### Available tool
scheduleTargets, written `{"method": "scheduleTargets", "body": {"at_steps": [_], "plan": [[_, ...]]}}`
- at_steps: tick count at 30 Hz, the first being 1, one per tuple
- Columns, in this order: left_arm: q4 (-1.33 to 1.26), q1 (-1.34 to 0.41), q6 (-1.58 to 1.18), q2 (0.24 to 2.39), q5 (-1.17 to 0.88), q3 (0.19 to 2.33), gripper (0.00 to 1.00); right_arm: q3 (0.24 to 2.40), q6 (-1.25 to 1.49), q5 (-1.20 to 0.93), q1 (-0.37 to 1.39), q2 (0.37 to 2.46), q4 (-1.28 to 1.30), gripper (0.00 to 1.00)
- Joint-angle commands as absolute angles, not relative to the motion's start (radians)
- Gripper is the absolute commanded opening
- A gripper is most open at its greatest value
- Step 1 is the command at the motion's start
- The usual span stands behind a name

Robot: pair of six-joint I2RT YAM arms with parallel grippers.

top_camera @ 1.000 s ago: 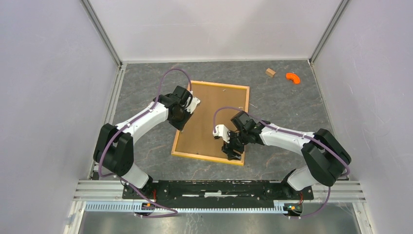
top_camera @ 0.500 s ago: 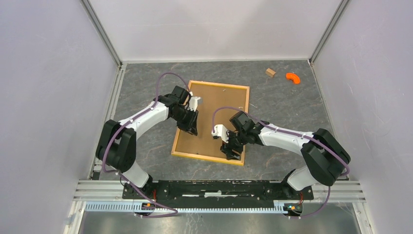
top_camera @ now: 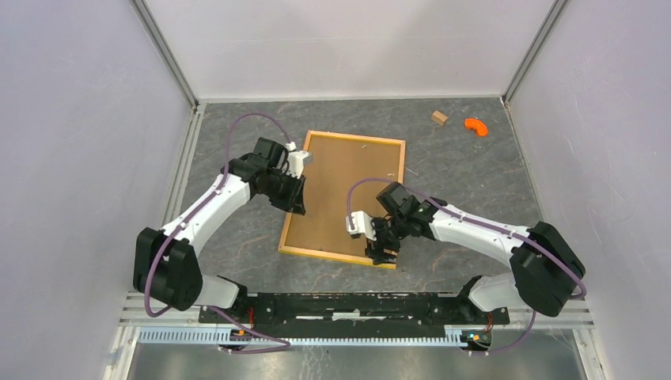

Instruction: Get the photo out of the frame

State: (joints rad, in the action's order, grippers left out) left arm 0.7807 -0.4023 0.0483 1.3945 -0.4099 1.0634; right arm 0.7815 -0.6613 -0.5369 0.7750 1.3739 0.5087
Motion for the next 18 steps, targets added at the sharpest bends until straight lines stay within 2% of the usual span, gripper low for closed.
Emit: {"method": "scheduleTargets", "body": {"at_steps": [1,5,10,14,18], "plan": [[0.796,-0.317,0.046,1.371,-0.423,1.037,0.02,0.744,-0.668,-0.535,0.82,1.362,0.464,0.73],[0.812,-0.257,0.035,1.346,-0.422,1.034,0.02,0.707,-0.631,-0.466,0.866,1.391,0.387,0.67],[0.839,-0.167,0.025,1.326,-0.434,1.053,0.02,0.701,-0.532,-0.361,0.924,1.458,0.269,0.54],[0.852,-0.124,0.047,1.318,-0.446,1.072,0.02,0.778,-0.429,-0.271,0.961,1.572,0.202,0.34],[0.863,-0.094,0.072,1.347,-0.462,1.098,0.02,0.908,-0.337,-0.271,0.972,1.694,0.178,0.16]]}}
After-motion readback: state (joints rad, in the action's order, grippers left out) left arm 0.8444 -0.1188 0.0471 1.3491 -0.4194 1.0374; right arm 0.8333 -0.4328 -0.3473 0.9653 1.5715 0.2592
